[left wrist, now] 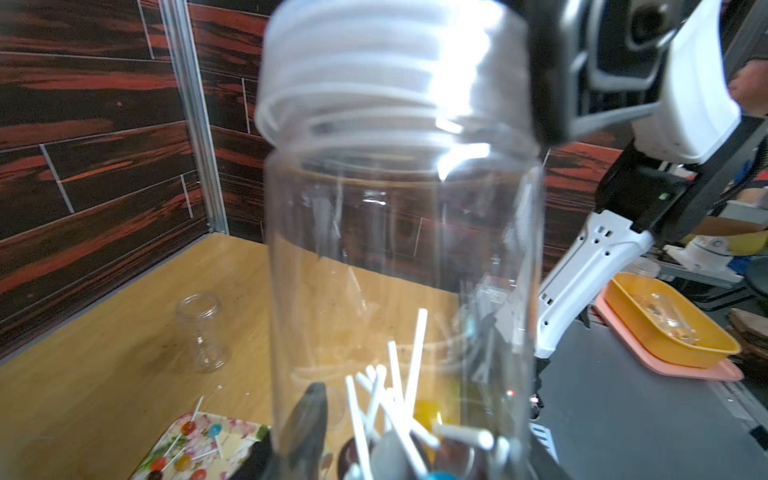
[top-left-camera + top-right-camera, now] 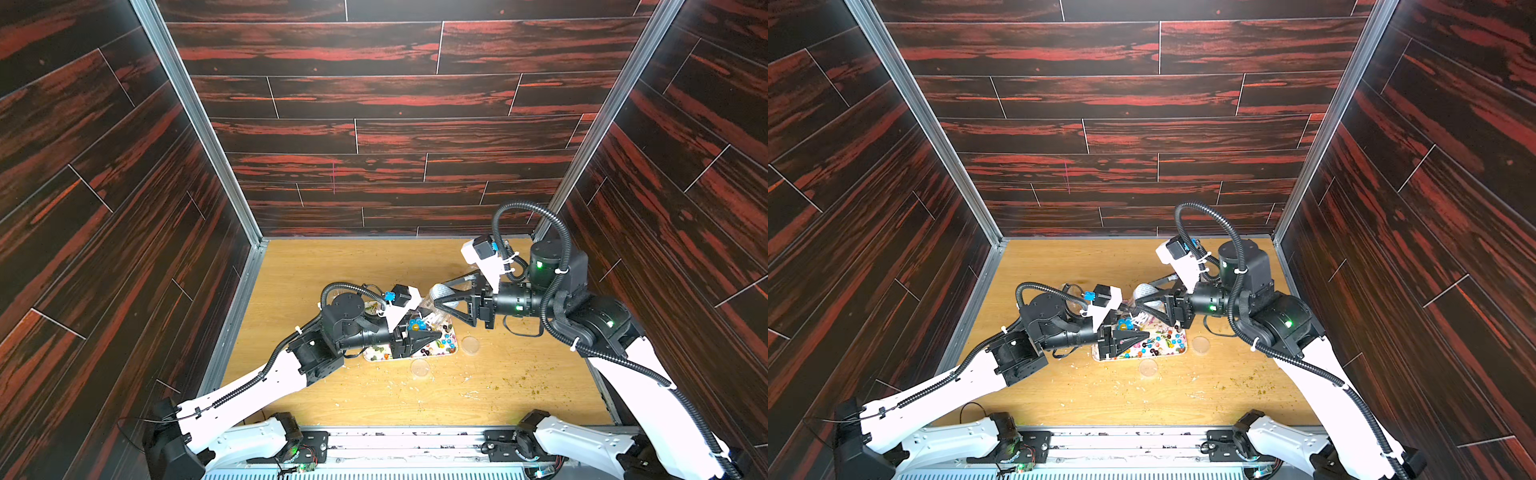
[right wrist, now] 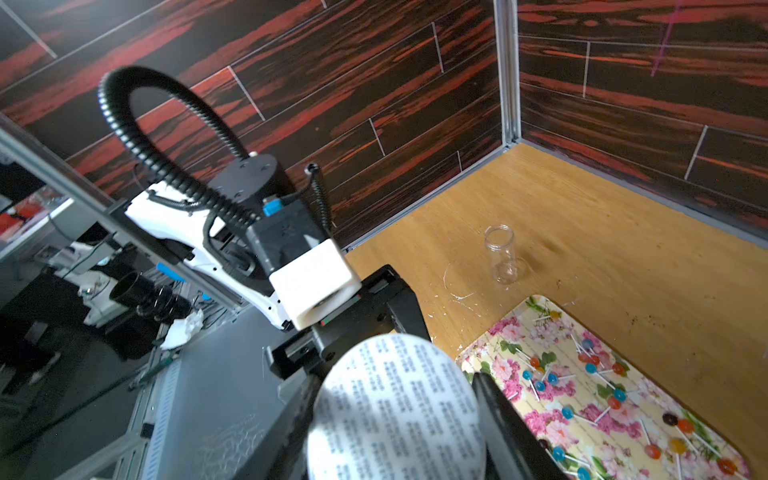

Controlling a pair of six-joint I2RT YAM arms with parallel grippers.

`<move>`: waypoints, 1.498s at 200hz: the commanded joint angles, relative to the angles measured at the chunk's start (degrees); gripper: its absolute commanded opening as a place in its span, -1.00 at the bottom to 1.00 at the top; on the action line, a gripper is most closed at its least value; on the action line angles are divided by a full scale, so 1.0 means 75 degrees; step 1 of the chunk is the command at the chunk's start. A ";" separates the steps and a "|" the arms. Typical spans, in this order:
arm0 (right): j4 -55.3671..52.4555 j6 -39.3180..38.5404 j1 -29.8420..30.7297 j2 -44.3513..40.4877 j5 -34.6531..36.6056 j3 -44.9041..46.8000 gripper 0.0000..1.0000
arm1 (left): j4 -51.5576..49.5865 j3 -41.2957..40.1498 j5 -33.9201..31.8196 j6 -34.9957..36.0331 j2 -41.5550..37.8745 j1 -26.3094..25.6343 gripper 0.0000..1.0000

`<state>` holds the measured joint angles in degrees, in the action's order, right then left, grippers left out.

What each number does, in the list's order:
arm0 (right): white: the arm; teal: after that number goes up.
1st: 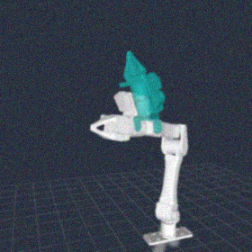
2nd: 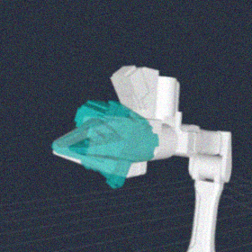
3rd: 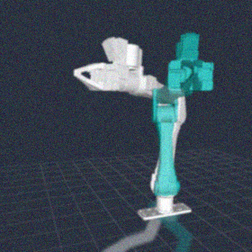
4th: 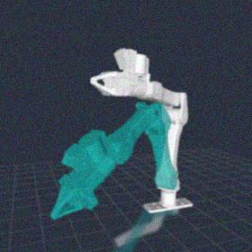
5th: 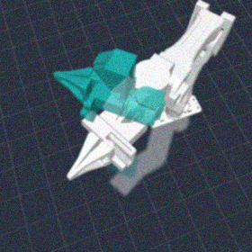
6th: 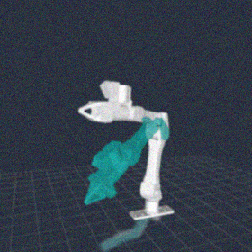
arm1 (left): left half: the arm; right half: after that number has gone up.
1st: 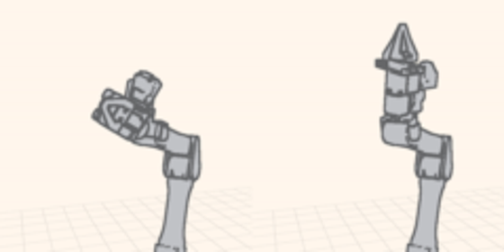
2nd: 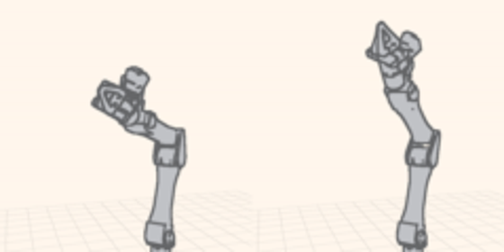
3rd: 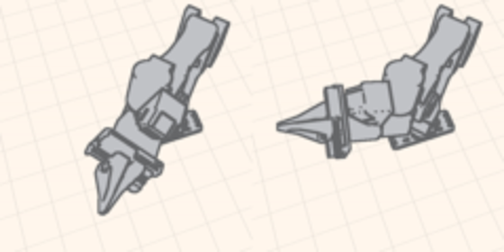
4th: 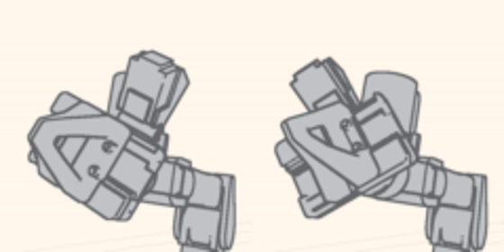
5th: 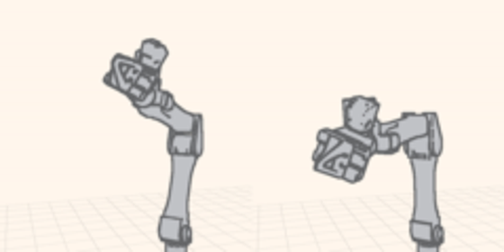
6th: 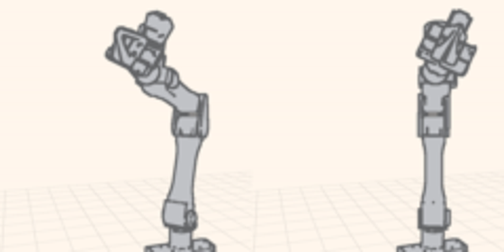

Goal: Pour the candies out of the jar
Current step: Unscrew the lid from the jar.

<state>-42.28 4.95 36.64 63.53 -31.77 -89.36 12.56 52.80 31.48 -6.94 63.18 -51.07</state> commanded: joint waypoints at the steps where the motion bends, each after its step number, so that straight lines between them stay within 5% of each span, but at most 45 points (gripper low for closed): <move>1: -0.0064 -0.1850 -0.0159 0.0177 -0.0992 -0.0439 -0.20 | 0.0242 0.0362 0.1566 -0.0882 -0.0162 -0.0098 -0.37; 72: -0.0602 -0.2676 -0.0456 0.0504 -0.1862 -0.1008 -0.06 | 0.0095 0.0334 0.1520 -0.0825 -0.0276 -0.0103 -0.35; 126: -0.0695 -0.1859 -0.0458 0.0520 -0.0920 -0.0994 0.63 | -0.0090 0.0280 0.0499 -0.0351 -0.0197 -0.0102 -0.35; 180: -0.1153 0.0023 -0.0456 0.0347 0.0657 -0.1128 0.97 | 0.0066 -0.0019 -0.0981 0.0453 -0.0168 -0.0103 -0.33; 237: -0.0839 0.2855 -0.0427 0.0119 0.2424 -0.0993 0.97 | 0.0017 -0.0013 -0.2774 0.1765 0.0288 -0.0105 -0.35; 299: -0.0510 0.3804 -0.0174 0.0217 0.3486 -0.0384 0.97 | 0.0424 0.0068 -0.3264 0.2317 0.0773 -0.0105 -0.36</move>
<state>-47.22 28.82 34.09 64.93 -10.96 -93.62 12.01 52.82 9.17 7.75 68.84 -51.77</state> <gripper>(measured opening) 0.987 0.585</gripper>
